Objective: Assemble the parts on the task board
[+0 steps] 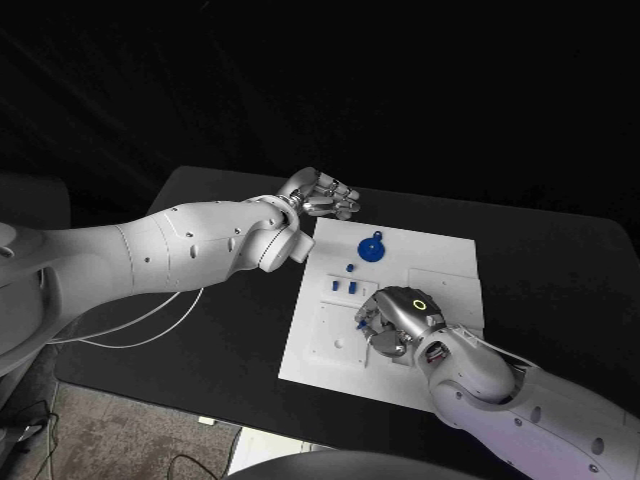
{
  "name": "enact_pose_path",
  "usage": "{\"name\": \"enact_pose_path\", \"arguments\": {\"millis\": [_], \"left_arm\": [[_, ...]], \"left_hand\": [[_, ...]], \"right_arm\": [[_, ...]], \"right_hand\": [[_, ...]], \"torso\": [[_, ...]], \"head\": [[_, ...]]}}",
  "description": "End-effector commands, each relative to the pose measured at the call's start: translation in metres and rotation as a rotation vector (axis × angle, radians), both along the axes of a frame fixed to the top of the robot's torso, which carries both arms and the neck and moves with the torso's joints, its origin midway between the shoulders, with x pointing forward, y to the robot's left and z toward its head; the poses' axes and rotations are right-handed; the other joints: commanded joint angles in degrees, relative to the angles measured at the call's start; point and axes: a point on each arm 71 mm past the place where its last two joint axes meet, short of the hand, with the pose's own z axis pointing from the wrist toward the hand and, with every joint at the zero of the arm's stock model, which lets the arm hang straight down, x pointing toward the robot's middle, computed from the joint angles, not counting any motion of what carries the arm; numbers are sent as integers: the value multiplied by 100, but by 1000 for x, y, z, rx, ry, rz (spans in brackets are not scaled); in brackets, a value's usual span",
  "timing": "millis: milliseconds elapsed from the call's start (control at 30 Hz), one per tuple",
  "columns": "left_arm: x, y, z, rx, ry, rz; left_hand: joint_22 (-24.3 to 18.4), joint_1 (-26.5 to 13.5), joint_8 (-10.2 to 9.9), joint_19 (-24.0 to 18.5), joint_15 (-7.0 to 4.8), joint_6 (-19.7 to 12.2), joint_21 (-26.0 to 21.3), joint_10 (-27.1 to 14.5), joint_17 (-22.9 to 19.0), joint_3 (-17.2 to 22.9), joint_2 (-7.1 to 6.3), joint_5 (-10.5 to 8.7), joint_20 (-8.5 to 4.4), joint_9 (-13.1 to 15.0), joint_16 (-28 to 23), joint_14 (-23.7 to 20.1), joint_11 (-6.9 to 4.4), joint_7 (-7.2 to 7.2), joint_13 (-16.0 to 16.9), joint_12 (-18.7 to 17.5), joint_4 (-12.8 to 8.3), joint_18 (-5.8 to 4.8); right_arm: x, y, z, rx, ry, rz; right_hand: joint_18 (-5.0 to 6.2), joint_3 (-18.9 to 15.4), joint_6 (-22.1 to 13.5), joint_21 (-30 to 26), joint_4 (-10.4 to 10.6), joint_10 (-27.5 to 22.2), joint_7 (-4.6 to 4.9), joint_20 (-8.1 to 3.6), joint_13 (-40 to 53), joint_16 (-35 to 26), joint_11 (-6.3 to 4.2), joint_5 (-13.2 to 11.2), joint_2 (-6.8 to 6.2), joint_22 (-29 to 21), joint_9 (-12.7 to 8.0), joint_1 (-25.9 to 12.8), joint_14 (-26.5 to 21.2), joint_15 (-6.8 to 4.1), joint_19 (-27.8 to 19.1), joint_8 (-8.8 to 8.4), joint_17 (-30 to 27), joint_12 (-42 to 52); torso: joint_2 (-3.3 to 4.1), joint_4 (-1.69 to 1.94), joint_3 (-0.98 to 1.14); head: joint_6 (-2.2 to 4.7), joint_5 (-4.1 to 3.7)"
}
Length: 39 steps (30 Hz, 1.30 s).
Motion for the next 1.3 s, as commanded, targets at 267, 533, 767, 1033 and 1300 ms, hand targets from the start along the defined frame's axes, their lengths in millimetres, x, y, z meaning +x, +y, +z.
{"name": "enact_pose_path", "arguments": {"millis": [267, 533, 767, 1033, 1300], "left_arm": [[-1, -2, 0, -11, 5, -14], [-1, -1, 0, -11, 7, -13], [-1, -1, 0, -11, 9, -14], [-2, 0, 0, -11, 12, -13], [-2, 0, 0, -10, 12, -12]], "left_hand": [[-82, -66, -7, 24, 6, -21, 1, -46, -6, -2, 30, -35, 13, 6, -16, -4, -13, 22, -1, 23, -15, -27], [-82, -66, -7, 24, 6, -21, 1, -46, -6, -2, 30, -35, 13, 6, -16, -4, -13, 22, -1, 23, -15, -27], [-82, -66, -7, 24, 6, -21, 1, -46, -6, -2, 30, -35, 13, 6, -16, -4, -13, 22, -1, 23, -15, -27], [-82, -66, -7, 24, 6, -21, 1, -46, -6, -2, 30, -35, 13, 6, -16, -4, -13, 22, -1, 23, -15, -27], [-145, -64, -7, 25, 10, -24, 3, -53, -5, -4, 28, -44, 16, 5, -17, -12, -10, 24, 0, 25, -10, -31]], "right_arm": [[0, 6, -3, -27, 1, 3], [0, 7, -6, -37, 8, 6], [0, 8, -8, -49, 17, 11], [0, 6, -11, -69, 23, 3], [-1, 8, -15, -83, 30, 5]], "right_hand": [[119, 31, 35, -46, -3, 30, 8, -3, 8, -5, 6, -6, 27, 20, 9, -36, 36, 8, 29, 24, -6, 28], [116, 31, 35, -56, -4, 27, 8, -4, 8, -3, 6, -13, 31, 35, 9, -36, 34, 8, 33, 24, -6, 28], [117, 25, 33, -76, -10, 28, 9, -5, 8, -1, 6, -17, 36, 53, 10, -36, 35, 8, 42, 23, -9, 28], [117, 24, 33, -98, -22, 27, 8, -5, 8, 2, 7, -5, 43, 78, 11, -34, 34, 7, 51, 24, -10, 28], [117, 24, 33, -112, -27, 27, 8, -5, 8, 4, 6, -17, 44, 101, 12, -39, 31, 8, 56, 24, -11, 28]], "torso": [[7, 4, 1], [8, -4, 3], [9, -2, 4], [12, -4, 7], [19, 2, 7]], "head": [[-22, 20], [-45, 37], [-64, 25], [-86, 20], [-82, 4]]}}
